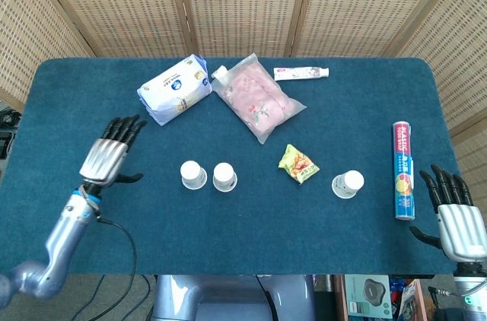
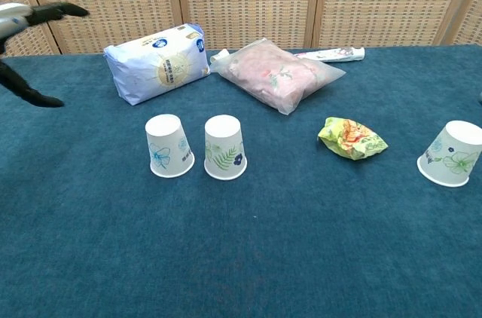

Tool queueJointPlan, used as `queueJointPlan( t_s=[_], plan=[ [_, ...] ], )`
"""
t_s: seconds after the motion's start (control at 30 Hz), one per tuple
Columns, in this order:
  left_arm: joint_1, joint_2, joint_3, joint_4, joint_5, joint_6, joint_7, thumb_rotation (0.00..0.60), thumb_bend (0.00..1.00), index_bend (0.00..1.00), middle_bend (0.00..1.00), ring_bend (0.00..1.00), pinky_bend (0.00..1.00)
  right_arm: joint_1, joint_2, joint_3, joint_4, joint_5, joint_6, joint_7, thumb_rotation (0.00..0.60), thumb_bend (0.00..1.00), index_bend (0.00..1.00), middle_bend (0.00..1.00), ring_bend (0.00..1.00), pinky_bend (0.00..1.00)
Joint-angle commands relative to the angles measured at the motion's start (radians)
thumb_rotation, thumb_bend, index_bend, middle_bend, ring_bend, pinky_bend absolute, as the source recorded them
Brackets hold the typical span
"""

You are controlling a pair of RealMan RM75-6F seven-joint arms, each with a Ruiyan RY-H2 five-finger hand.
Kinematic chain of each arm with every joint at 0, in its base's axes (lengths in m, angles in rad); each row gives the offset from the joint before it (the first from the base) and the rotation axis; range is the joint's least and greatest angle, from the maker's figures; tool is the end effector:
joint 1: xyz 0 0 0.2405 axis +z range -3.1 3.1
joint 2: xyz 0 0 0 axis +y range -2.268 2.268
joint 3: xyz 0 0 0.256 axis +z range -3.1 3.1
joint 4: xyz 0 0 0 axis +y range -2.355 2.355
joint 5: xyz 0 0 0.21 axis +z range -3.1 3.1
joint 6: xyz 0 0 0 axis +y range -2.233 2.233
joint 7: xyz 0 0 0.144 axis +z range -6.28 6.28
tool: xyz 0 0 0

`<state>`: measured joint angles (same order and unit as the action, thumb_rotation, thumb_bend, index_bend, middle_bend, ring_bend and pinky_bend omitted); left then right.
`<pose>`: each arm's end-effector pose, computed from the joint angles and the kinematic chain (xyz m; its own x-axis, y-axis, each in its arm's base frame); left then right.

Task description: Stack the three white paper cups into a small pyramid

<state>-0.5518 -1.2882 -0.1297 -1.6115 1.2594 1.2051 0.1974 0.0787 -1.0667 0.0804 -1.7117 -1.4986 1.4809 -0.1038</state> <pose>-0.2079 0.3170 0.0859 0.4051 0.0698 0.9116 0.8909 -0.2544 -0.3764 -0.2936 -0.1841 0.1701 0.4446 0.0187 0.8955 -0.8955 -0.0112 0.4448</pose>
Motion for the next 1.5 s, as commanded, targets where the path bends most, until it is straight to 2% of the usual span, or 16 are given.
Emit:
queueJointPlan(
  t_s=[0.03, 0.2, 0.27, 0.37, 0.57, 0.77, 0.9, 1.17, 1.5],
  plan=[
    [0.102, 0.086, 0.035, -0.062, 0.034, 0.107, -0.035, 0.6, 0.12, 0.0, 0.0, 0.0, 0.0, 0.015, -0.016, -0.009, 0.02, -0.033, -0.009, 0.018, 0.6, 0.0, 0.0, 0.0, 0.0, 0.0],
    [0.188, 0.151, 0.063, -0.088, 0.052, 0.187, -0.101, 0.6, 0.12, 0.0, 0.0, 0.0, 0.0, 0.068, -0.025, -0.025, 0.056, -0.112, -0.063, 0.06, 0.6, 0.0, 0.0, 0.0, 0.0, 0.0],
    [0.248, 0.176, 0.085, -0.085, 0.06, 0.242, -0.13, 0.6, 0.12, 0.0, 0.0, 0.0, 0.0, 0.147, -0.032, -0.015, 0.077, -0.161, -0.14, 0.126, 0.6, 0.0, 0.0, 0.04, 0.0, 0.0],
    [0.284, 0.183, 0.096, -0.082, 0.08, 0.28, -0.151, 0.6, 0.12, 0.0, 0.0, 0.0, 0.0, 0.21, -0.042, -0.001, 0.113, -0.168, -0.207, 0.182, 0.6, 0.0, 0.04, 0.1, 0.02, 0.04],
    [0.323, 0.2, 0.112, -0.089, 0.118, 0.311, -0.141, 0.6, 0.12, 0.0, 0.0, 0.0, 0.0, 0.335, -0.091, 0.025, 0.157, -0.111, -0.395, 0.213, 0.6, 0.0, 0.08, 0.18, 0.11, 0.16],
    [0.336, 0.203, 0.106, -0.114, 0.116, 0.308, -0.081, 0.6, 0.12, 0.0, 0.0, 0.0, 0.0, 0.426, -0.172, 0.054, 0.244, -0.026, -0.523, 0.198, 0.6, 0.07, 0.11, 0.24, 0.17, 0.2],
    [0.34, 0.208, 0.098, -0.114, 0.112, 0.297, -0.085, 0.6, 0.12, 0.0, 0.0, 0.0, 0.0, 0.451, -0.195, 0.054, 0.263, 0.0, -0.555, 0.178, 0.6, 0.1, 0.12, 0.26, 0.19, 0.24],
    [0.339, 0.211, 0.084, -0.113, 0.094, 0.26, -0.079, 0.6, 0.12, 0.0, 0.0, 0.0, 0.0, 0.485, -0.231, 0.047, 0.324, 0.051, -0.603, 0.144, 0.6, 0.2, 0.21, 0.33, 0.28, 0.4],
    [0.346, 0.215, 0.074, -0.118, 0.099, 0.244, -0.078, 0.6, 0.12, 0.0, 0.0, 0.0, 0.0, 0.496, -0.258, 0.027, 0.408, 0.091, -0.632, 0.149, 0.6, 0.28, 0.29, 0.41, 0.36, 0.46]
  ],
)
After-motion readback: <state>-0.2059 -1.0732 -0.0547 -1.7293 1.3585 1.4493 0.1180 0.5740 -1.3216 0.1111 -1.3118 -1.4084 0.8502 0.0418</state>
